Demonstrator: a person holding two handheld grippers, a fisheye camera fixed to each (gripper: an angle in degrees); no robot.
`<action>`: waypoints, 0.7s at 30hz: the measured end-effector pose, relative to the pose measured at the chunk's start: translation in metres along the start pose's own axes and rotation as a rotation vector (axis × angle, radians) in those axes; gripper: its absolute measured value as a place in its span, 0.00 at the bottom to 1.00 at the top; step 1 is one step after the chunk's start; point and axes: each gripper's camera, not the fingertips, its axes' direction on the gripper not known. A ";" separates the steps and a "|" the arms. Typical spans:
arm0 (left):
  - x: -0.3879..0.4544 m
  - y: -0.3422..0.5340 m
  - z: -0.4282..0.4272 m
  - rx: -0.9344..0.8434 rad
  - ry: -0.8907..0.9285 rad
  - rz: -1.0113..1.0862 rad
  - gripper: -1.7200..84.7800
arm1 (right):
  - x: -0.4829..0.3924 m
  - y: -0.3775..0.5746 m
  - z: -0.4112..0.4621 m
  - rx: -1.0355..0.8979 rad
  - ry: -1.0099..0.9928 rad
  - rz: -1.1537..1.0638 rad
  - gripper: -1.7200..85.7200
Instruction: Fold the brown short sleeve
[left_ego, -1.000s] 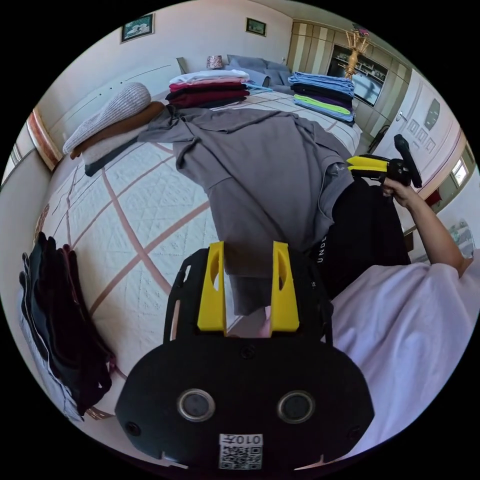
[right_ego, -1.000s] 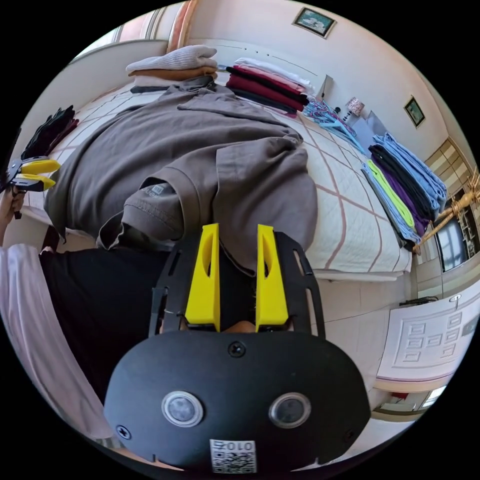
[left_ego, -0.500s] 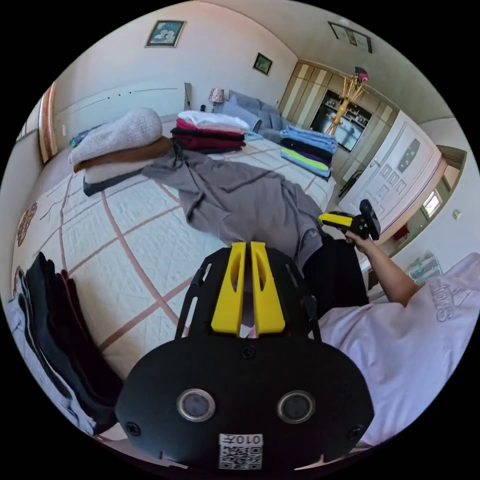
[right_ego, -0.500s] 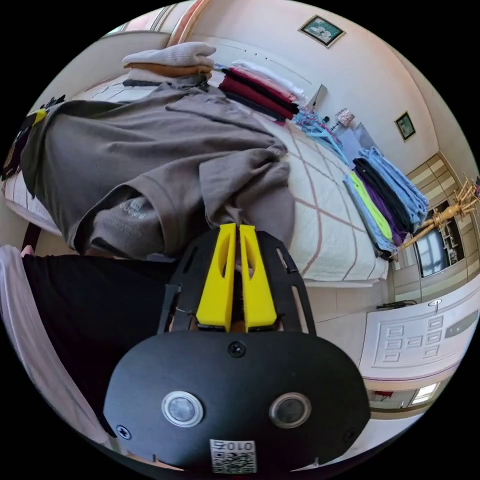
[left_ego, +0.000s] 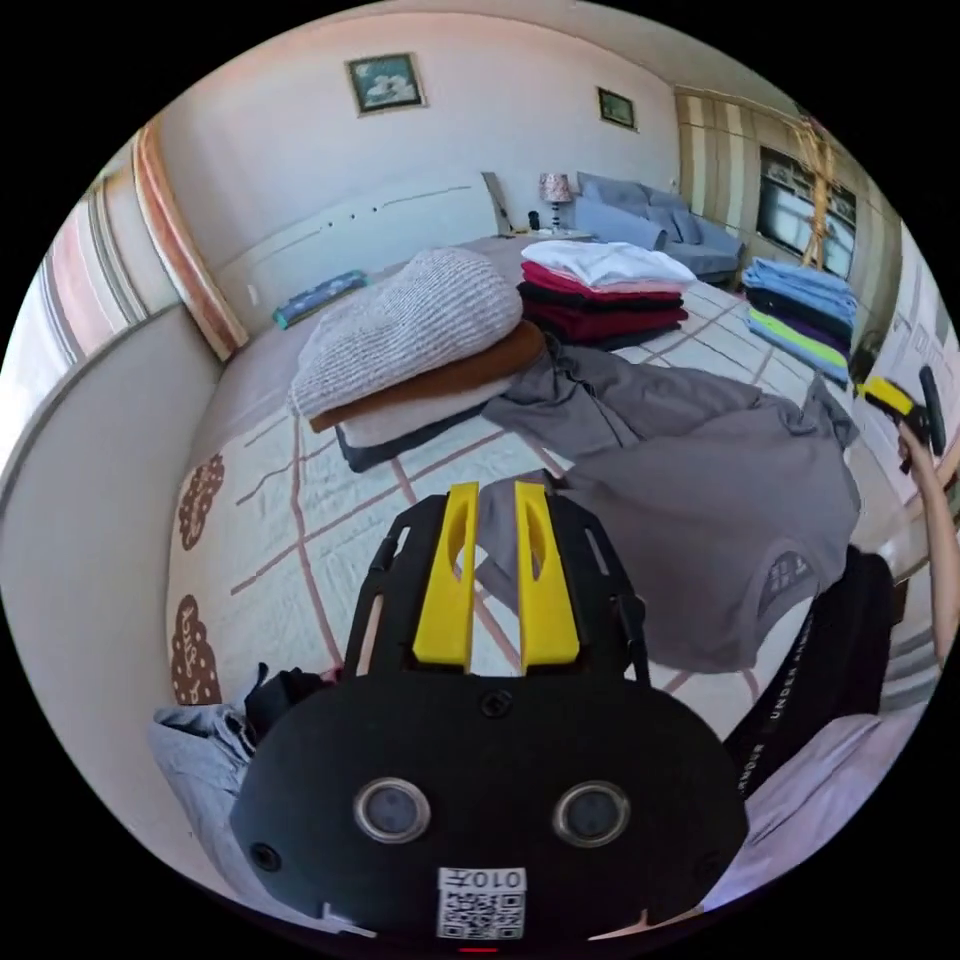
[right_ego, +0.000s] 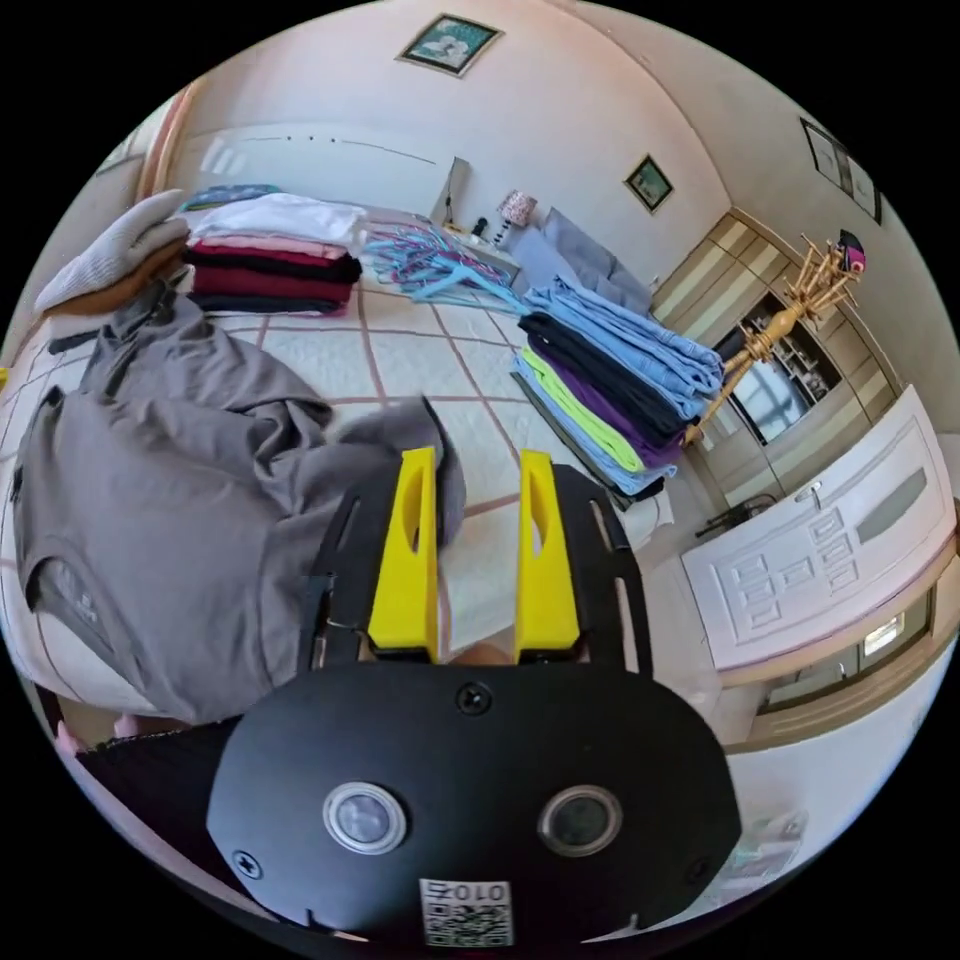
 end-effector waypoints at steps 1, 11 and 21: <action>0.029 0.012 -0.012 0.024 -0.010 0.142 0.08 | -0.013 0.016 -0.007 0.035 -0.019 -0.053 0.15; 0.206 0.078 -0.019 0.047 0.128 0.789 0.10 | -0.108 0.150 -0.061 0.136 -0.462 -0.426 0.16; 0.233 0.046 -0.012 0.028 0.216 0.941 0.03 | -0.131 0.170 -0.079 0.116 -0.441 -0.437 0.15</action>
